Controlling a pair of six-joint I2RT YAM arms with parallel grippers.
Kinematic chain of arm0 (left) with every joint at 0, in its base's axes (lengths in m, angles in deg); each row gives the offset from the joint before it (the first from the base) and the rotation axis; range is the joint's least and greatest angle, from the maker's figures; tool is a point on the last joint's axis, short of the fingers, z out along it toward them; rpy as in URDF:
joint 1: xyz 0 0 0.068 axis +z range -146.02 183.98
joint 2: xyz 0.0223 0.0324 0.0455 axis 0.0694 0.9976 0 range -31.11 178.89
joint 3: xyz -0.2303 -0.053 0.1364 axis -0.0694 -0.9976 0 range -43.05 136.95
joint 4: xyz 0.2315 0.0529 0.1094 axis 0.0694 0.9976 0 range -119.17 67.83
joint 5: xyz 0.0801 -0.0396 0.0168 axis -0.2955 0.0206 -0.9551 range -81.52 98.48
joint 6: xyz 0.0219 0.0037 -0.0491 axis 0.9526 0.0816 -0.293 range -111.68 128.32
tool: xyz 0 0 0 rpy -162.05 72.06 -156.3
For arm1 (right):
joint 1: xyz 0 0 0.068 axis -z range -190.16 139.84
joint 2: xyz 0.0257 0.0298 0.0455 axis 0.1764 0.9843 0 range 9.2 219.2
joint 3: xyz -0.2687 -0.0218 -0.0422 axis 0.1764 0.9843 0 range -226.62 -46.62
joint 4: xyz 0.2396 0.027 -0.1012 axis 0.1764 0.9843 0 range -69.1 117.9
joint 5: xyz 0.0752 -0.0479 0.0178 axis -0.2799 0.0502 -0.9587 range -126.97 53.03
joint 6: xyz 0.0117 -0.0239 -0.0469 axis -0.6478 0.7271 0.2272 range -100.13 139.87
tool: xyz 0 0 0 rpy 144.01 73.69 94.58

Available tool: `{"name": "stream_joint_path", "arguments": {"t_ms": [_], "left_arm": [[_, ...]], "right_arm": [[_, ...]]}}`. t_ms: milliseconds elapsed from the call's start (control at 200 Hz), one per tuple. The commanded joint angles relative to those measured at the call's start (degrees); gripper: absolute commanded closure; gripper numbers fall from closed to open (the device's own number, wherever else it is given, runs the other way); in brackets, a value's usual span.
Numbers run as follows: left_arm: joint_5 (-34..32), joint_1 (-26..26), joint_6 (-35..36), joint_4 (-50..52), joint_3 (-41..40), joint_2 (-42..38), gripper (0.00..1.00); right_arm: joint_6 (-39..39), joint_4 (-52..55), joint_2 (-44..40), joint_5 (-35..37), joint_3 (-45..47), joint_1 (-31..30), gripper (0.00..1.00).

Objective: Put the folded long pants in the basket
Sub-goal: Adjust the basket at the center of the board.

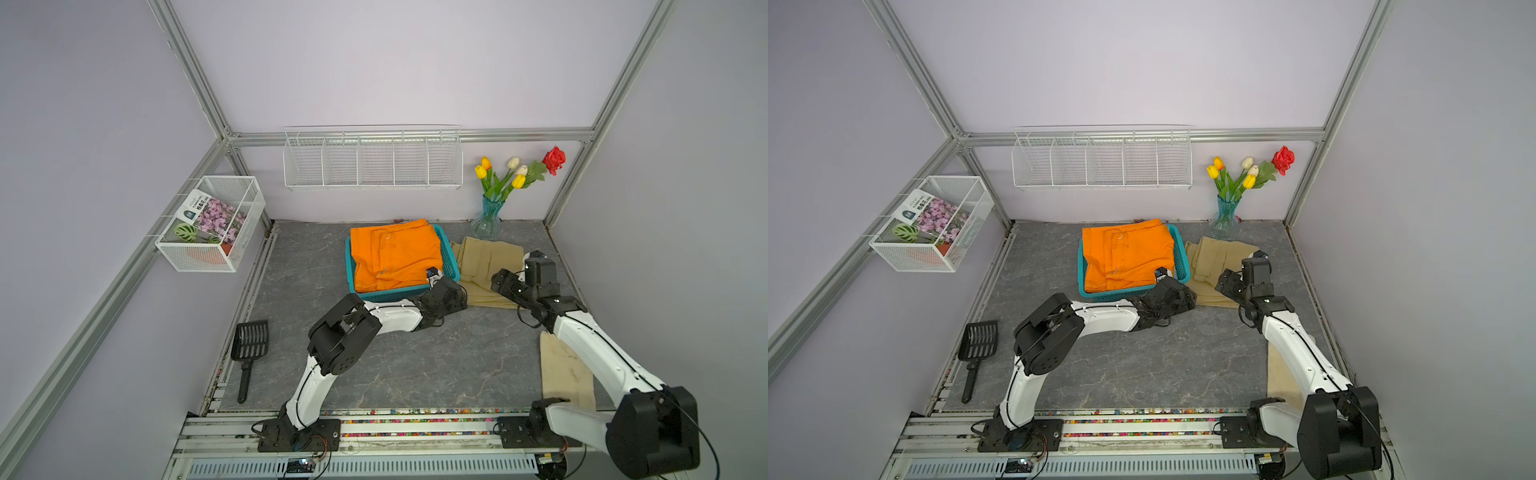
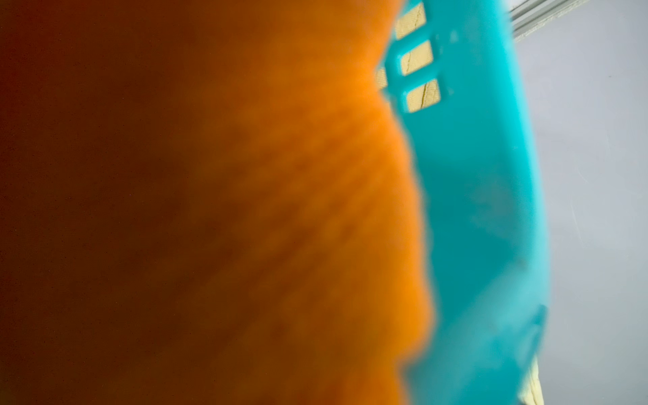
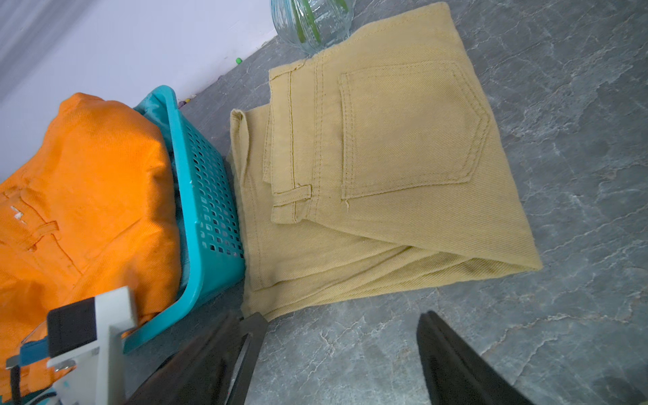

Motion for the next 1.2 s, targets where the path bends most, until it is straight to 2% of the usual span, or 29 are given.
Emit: {"name": "stream_joint_path", "arguments": {"t_ms": [0, 95, 220, 460, 585, 725, 880, 1050, 1195], "left_arm": [[0.79, -1.13, -3.95, 9.03, -0.02, 4.25, 0.19], [0.53, -1.13, -3.52, 10.40, 1.62, 5.12, 0.19], [-3.80, -0.15, -3.86, 18.75, 4.79, 4.87, 0.19], [-6.53, 3.89, -0.23, 18.91, -2.58, -4.74, 0.19], [-11.22, 1.58, 0.93, 20.94, -4.64, -10.71, 0.19], [-18.63, -4.05, -0.50, 21.71, -6.78, -13.66, 0.19], [-15.90, -3.56, -4.76, 18.50, -10.60, -10.49, 0.19], [-11.26, 0.45, -4.14, 14.50, -12.31, -7.60, 0.20], [-13.65, 4.34, -1.43, 15.73, -11.13, -7.38, 0.20]], "right_arm": [[0.09, -0.52, -1.42, -0.73, 1.19, 0.02, 0.16], [0.18, -0.60, -1.58, -0.73, 1.29, 0.06, 0.15], [0.18, -0.71, -1.64, -0.90, 1.34, 0.06, 0.15], [0.35, -1.43, -0.50, -1.43, 1.23, 0.02, 0.15], [0.35, -1.25, -0.75, -1.35, 1.06, 0.05, 0.15], [0.35, -1.03, -1.36, -1.35, 1.27, 0.06, 0.15], [0.35, -0.74, -1.94, -1.52, 1.65, 0.04, 0.15], [0.35, -0.99, -2.21, -1.70, 1.86, 0.01, 0.15], [0.44, -0.94, -2.31, -1.44, 1.92, 0.06, 0.15]]}}
